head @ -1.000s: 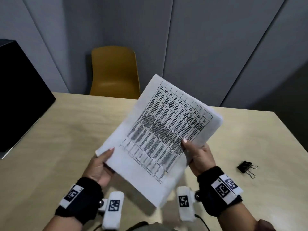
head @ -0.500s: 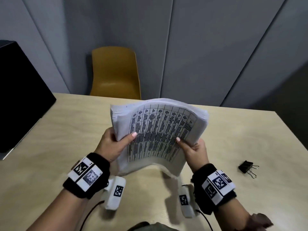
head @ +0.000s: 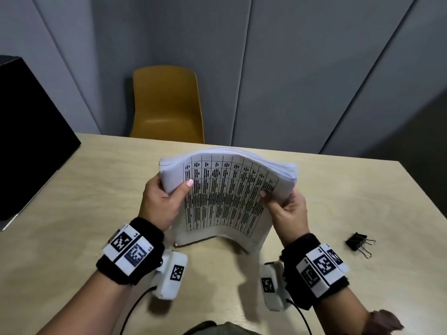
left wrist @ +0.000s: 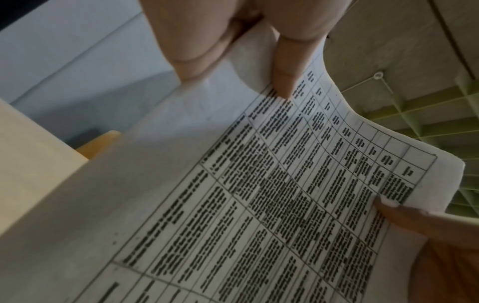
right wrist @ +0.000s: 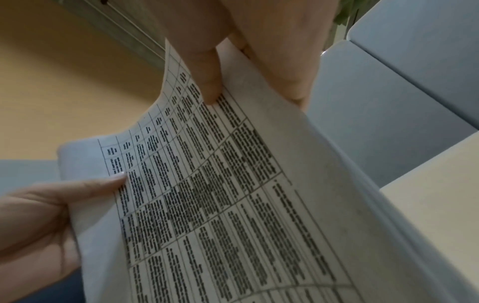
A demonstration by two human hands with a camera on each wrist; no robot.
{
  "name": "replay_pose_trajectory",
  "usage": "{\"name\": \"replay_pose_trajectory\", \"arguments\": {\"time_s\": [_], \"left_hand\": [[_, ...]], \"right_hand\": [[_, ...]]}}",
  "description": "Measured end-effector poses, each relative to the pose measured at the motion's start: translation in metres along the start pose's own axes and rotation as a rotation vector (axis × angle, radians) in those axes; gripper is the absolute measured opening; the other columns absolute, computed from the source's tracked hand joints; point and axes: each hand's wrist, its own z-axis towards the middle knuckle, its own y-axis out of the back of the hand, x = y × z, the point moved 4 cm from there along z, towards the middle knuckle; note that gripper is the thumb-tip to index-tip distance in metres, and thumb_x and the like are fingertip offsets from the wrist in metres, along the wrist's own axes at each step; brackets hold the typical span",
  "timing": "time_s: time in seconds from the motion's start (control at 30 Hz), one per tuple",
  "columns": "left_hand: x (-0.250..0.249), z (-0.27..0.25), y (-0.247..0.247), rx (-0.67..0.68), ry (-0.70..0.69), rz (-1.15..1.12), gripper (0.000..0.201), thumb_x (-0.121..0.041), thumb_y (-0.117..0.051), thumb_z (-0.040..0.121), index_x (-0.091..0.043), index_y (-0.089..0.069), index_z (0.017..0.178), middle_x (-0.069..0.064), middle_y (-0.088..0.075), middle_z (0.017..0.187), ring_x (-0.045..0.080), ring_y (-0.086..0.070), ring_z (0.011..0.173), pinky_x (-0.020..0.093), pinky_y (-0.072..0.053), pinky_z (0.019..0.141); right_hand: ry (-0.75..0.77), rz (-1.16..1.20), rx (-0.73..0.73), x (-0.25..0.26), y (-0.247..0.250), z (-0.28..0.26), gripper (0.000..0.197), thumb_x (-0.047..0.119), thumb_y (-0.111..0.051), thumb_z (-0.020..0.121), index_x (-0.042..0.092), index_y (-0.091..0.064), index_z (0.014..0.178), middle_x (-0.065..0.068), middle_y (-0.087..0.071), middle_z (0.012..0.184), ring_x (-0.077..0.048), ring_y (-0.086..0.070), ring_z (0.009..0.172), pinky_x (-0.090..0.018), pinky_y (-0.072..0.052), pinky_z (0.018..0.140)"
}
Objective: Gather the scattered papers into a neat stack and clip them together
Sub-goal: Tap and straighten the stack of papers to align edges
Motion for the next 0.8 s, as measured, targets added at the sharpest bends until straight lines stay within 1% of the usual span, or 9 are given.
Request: {"name": "replay_pose_trajectory", "arguments": {"time_s": [0.1,0.2,0.3,0.4,0.57,0.63,0.7,0.73,0.8], "left_hand": [[-0.007,-0.001,0.002,0.023,-0.077,-0.014,0.037,-0.008,-0.066,0.079,-0.027,-0.05,0.106,-0.008,-0.06,0.103,-0.004,-0.062,0.091,0.013,-0.051,0.079],[-0.01,-0.006,0.004,0.008,-0.12,0.009,0.039,-0.013,-0.06,0.076,-0.036,-0.048,0.106,-0.019,-0.061,0.105,-0.003,-0.06,0.096,0.012,-0.049,0.081],[-0.011,-0.01,0.007,-0.026,-0.155,0.067,0.035,-0.007,-0.064,0.079,-0.035,-0.05,0.095,-0.035,-0.063,0.091,-0.015,-0.058,0.084,0.003,-0.044,0.073],[-0.012,-0.015,0.006,-0.049,-0.171,0.066,0.039,0.004,-0.063,0.081,-0.032,-0.05,0.089,-0.039,-0.063,0.084,-0.018,-0.057,0.079,0.0,-0.042,0.07],[-0.013,-0.019,0.006,-0.067,-0.175,0.028,0.027,-0.008,-0.061,0.078,-0.031,-0.051,0.087,-0.039,-0.063,0.084,-0.018,-0.057,0.078,0.001,-0.043,0.071],[-0.013,-0.019,0.006,-0.067,-0.178,0.033,0.033,-0.001,-0.063,0.08,-0.031,-0.051,0.087,-0.04,-0.063,0.083,-0.018,-0.057,0.078,0.0,-0.043,0.07],[-0.015,-0.02,0.007,-0.071,-0.191,0.039,0.032,-0.004,-0.063,0.079,-0.033,-0.053,0.087,-0.04,-0.063,0.084,-0.018,-0.057,0.079,0.0,-0.042,0.071],[-0.015,-0.02,0.008,-0.074,-0.199,0.042,0.031,-0.006,-0.061,0.078,-0.035,-0.055,0.086,-0.04,-0.063,0.085,-0.019,-0.057,0.08,0.0,-0.042,0.071],[-0.016,-0.021,0.008,-0.074,-0.203,0.041,0.037,-0.004,-0.06,0.078,-0.04,-0.059,0.086,-0.04,-0.063,0.085,-0.018,-0.057,0.08,0.0,-0.042,0.07]], "right_hand": [[0.066,-0.048,0.001,0.01,0.001,-0.005,0.051,0.0,-0.064,0.077,0.024,-0.047,0.119,0.014,-0.069,0.095,-0.001,-0.063,0.087,-0.014,-0.051,0.077],[0.266,-0.207,-0.026,0.033,0.003,-0.011,0.081,0.004,-0.062,0.076,0.046,-0.027,0.136,0.004,-0.05,0.118,-0.01,-0.055,0.099,-0.02,-0.051,0.081],[0.439,-0.46,-0.026,0.047,0.005,-0.012,0.058,0.003,-0.062,0.076,0.032,-0.05,0.126,0.0,-0.043,0.126,-0.018,-0.048,0.117,-0.047,-0.05,0.092],[0.464,-0.48,-0.042,0.046,0.007,-0.018,0.044,-0.001,-0.061,0.075,0.023,-0.058,0.111,-0.006,-0.043,0.129,-0.024,-0.048,0.12,-0.057,-0.048,0.087],[0.512,-0.392,-0.097,0.045,0.007,-0.03,0.03,0.002,-0.057,0.075,0.018,-0.057,0.101,-0.015,-0.043,0.13,-0.023,-0.047,0.122,-0.057,-0.048,0.089],[0.552,-0.434,-0.114,0.049,0.006,-0.032,0.027,0.003,-0.057,0.074,0.017,-0.057,0.098,-0.019,-0.043,0.129,-0.022,-0.047,0.122,-0.05,-0.047,0.094],[0.606,-0.506,-0.132,0.054,0.006,-0.035,0.026,0.003,-0.056,0.073,0.016,-0.057,0.095,-0.023,-0.043,0.127,-0.027,-0.046,0.122,-0.035,-0.043,0.1],[0.619,-0.535,-0.143,0.055,0.007,-0.036,0.026,0.004,-0.057,0.073,0.017,-0.058,0.095,-0.024,-0.043,0.126,-0.03,-0.046,0.121,-0.033,-0.041,0.1],[0.618,-0.569,-0.161,0.055,0.008,-0.037,0.027,0.005,-0.058,0.072,0.019,-0.06,0.095,-0.023,-0.044,0.126,-0.032,-0.046,0.121,-0.045,-0.043,0.097]]}}
